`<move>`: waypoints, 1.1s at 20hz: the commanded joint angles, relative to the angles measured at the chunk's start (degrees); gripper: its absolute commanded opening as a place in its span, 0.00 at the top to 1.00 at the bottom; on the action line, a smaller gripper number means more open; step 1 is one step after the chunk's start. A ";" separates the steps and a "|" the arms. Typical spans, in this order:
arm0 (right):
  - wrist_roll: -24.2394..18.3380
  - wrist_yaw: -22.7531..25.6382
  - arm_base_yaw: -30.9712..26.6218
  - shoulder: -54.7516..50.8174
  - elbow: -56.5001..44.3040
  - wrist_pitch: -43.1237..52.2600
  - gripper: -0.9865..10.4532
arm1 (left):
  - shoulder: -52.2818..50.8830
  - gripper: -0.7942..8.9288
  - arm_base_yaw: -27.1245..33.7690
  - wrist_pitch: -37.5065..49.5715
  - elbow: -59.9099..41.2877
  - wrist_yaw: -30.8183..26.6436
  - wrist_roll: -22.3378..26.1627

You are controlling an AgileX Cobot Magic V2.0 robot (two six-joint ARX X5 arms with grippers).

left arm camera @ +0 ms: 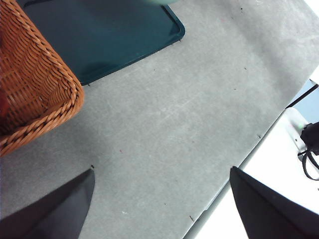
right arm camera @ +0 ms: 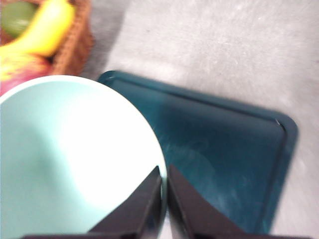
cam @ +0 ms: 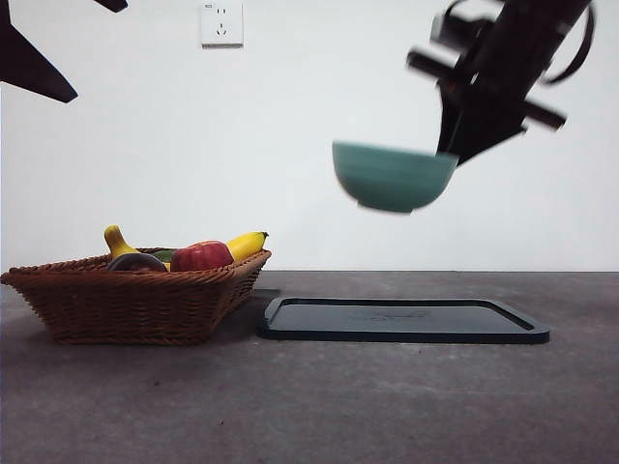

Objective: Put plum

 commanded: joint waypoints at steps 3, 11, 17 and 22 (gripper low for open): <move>-3.52 0.09 0.66 -9.66 1.11 -8.66 0.91 | 0.37 0.47 -0.31 0.33 0.59 0.20 0.72; -2.95 1.55 4.79 -25.66 -9.38 -12.63 0.91 | 0.37 0.47 -0.31 0.33 0.59 0.17 0.74; 1.57 2.03 10.71 -27.76 -23.82 -4.09 0.91 | 0.37 0.47 -0.31 0.28 0.59 0.17 0.72; 5.29 5.86 15.15 -25.42 -32.74 5.70 0.91 | 0.37 0.47 -0.31 0.31 0.59 0.20 0.72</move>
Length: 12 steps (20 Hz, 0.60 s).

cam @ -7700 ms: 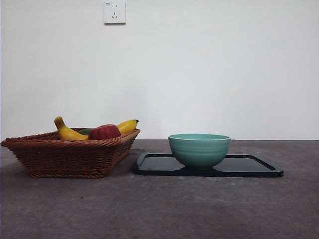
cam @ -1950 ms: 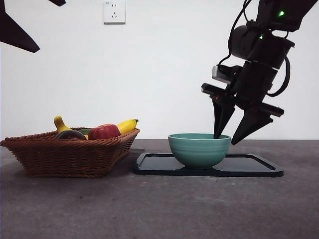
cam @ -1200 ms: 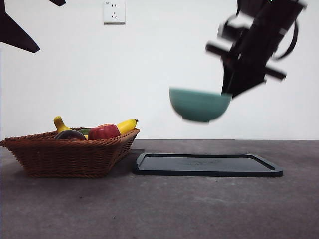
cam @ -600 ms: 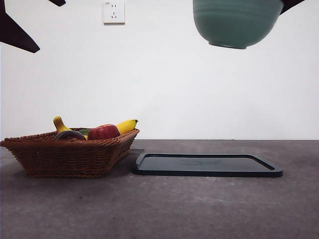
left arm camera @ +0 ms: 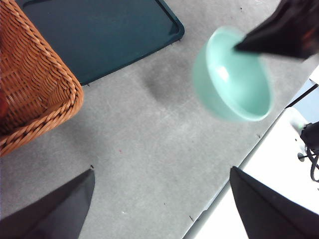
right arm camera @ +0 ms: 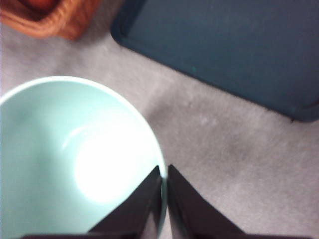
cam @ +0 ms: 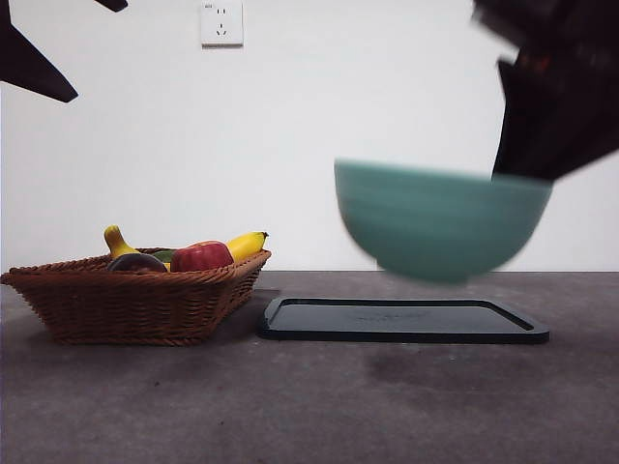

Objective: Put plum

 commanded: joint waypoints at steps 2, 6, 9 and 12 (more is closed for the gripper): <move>2.89 0.68 1.97 3.67 -2.10 4.50 0.91 | 0.37 0.47 -0.31 0.33 0.59 0.20 0.72; 2.82 3.26 3.32 10.14 -2.19 7.58 0.91 | 0.37 0.47 -0.31 0.28 0.59 0.20 0.70; 2.82 3.39 3.76 13.57 -2.19 10.71 0.91 | 0.37 0.47 -0.31 0.22 0.59 0.20 0.70; 2.80 3.76 3.76 14.40 -2.19 10.78 0.91 | 0.37 0.47 -0.31 -0.04 0.59 0.20 0.70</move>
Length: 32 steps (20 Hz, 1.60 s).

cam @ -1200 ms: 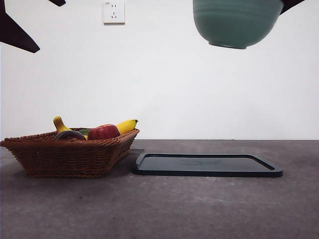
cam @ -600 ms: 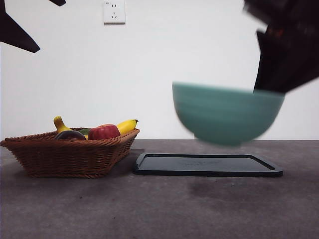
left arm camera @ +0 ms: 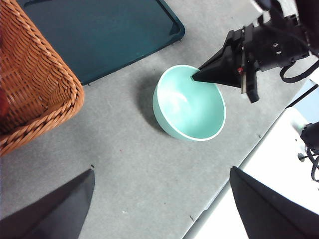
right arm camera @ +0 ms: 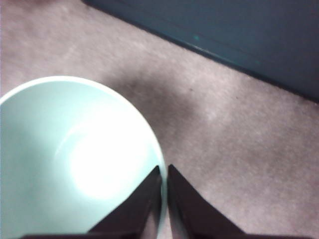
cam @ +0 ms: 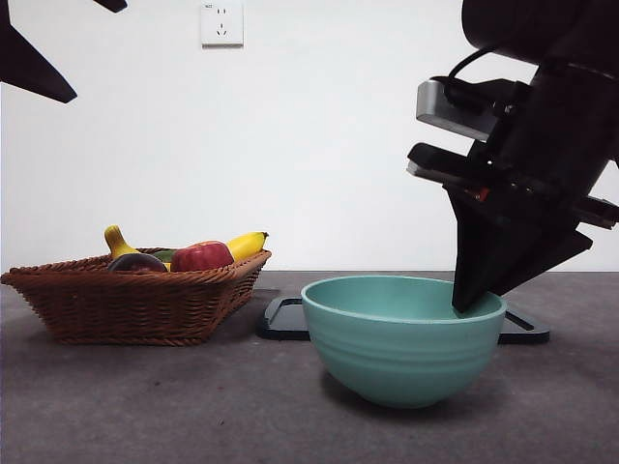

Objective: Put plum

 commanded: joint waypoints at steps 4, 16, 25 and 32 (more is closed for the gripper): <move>0.66 -0.04 0.57 0.61 0.33 0.17 0.90 | 0.37 0.47 -0.31 0.09 0.59 0.20 0.70; 0.68 1.09 0.59 -5.62 4.87 -3.76 0.71 | 0.37 0.47 -0.31 0.09 0.59 0.17 0.68; -1.33 -6.32 0.57 -24.33 10.10 -16.55 0.71 | 0.37 0.47 -0.31 0.09 0.59 0.20 0.68; -1.53 -12.90 0.57 -33.33 10.08 -30.16 0.71 | 0.37 0.47 -0.31 0.07 0.59 0.20 0.24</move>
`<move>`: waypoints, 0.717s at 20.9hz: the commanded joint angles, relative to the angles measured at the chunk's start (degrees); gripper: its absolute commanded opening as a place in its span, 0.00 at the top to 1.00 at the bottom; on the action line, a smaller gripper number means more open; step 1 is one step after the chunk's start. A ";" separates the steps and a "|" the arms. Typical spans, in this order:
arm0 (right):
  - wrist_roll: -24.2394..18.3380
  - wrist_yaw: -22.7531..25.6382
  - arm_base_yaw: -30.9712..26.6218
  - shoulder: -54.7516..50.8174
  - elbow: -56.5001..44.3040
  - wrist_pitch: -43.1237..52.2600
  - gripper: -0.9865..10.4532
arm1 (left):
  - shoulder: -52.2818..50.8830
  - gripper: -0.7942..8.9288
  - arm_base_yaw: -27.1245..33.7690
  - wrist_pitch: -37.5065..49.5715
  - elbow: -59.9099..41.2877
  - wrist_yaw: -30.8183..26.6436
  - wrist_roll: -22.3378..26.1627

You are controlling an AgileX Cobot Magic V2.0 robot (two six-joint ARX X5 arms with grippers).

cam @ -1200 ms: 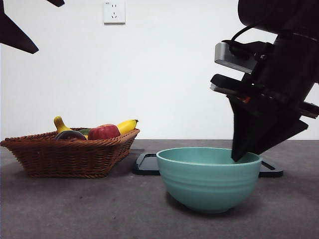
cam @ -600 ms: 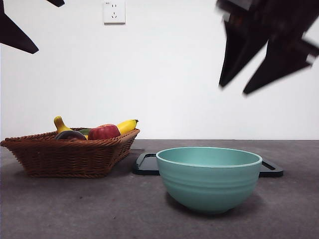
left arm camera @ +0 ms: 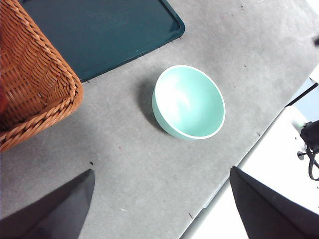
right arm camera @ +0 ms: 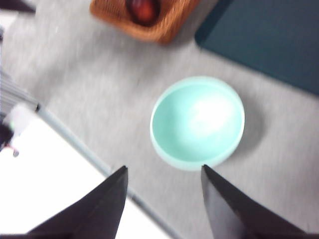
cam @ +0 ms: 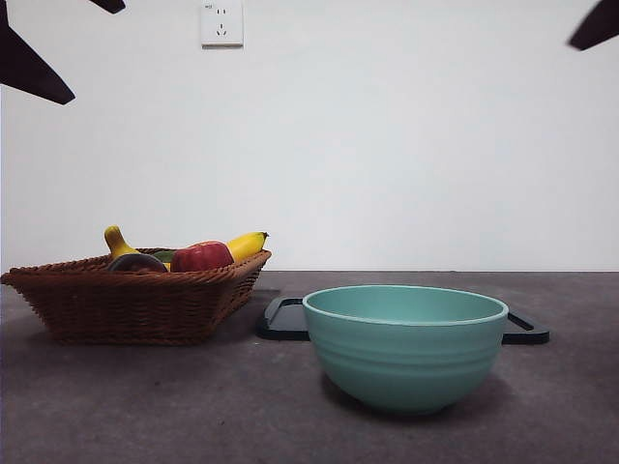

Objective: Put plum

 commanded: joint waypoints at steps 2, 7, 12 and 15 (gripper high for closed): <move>-1.42 -0.13 0.42 -1.31 0.90 -1.70 0.71 | 0.37 0.47 -0.31 0.39 0.59 0.20 0.26; -1.60 -0.11 0.42 -1.62 0.90 -1.66 0.71 | 0.37 0.47 -0.31 0.39 0.59 0.20 0.24; -1.62 -0.11 0.42 -1.64 0.90 -1.66 0.71 | 0.37 0.47 -0.31 0.39 0.59 0.20 0.26; -1.62 -0.11 0.42 -1.62 0.90 -1.66 0.71 | 0.37 0.47 -0.31 0.39 0.59 0.20 0.26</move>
